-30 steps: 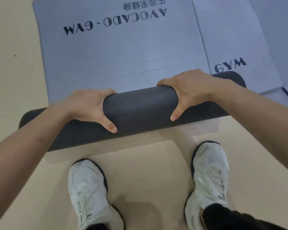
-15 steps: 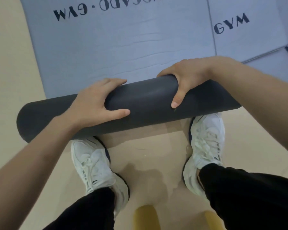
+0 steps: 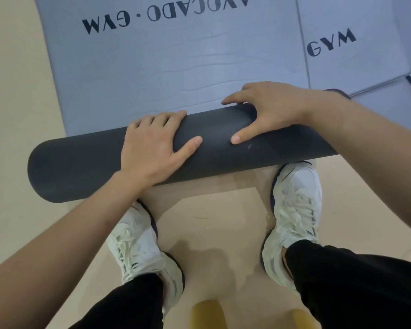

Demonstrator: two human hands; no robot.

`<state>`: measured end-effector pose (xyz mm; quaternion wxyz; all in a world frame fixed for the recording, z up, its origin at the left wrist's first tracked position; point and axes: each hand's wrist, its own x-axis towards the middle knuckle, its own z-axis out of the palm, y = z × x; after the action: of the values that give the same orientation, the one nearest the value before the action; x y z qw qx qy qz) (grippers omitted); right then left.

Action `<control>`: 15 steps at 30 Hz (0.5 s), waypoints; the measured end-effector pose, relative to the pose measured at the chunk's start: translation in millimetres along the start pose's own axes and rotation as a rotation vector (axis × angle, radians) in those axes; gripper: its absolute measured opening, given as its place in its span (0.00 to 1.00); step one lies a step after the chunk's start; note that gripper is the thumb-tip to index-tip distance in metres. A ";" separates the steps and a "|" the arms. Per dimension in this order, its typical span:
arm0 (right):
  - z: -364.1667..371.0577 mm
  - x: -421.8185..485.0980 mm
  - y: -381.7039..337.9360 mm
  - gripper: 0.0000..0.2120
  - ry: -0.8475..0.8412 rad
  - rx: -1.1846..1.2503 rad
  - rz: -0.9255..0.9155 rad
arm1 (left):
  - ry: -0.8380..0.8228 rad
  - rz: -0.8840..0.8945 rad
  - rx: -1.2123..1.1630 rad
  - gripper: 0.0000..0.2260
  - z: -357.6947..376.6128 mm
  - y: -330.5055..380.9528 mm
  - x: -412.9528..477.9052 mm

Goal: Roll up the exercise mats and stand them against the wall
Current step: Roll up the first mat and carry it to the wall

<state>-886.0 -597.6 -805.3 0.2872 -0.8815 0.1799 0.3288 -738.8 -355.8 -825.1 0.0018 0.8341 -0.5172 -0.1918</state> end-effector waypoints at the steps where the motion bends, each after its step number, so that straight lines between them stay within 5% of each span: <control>1: 6.0 -3.1 -6.0 0.48 0.091 -0.041 -0.040 | -0.034 -0.010 -0.016 0.35 -4.4 -1.9 7.3; 4: 33.5 -9.3 -23.2 0.42 0.379 -0.178 -0.159 | -0.128 -0.031 -0.076 0.35 -14.8 -9.8 29.8; 8: 73.9 -12.5 -36.2 0.41 0.712 -0.295 -0.079 | -0.228 -0.075 -0.196 0.31 -23.5 -21.1 54.9; 12: 89.4 -9.1 -36.9 0.42 0.783 -0.364 -0.052 | -0.209 -0.105 -0.232 0.28 -26.5 -22.3 62.5; 15: 77.5 -1.4 -33.3 0.42 0.786 -0.376 -0.063 | 0.041 -0.104 -0.164 0.25 -23.8 -19.5 58.6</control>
<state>-907.1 -523.4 -839.4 0.0413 -0.9816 0.1857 -0.0137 -691.4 -402.0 -825.6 0.0706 0.8606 -0.4555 -0.2164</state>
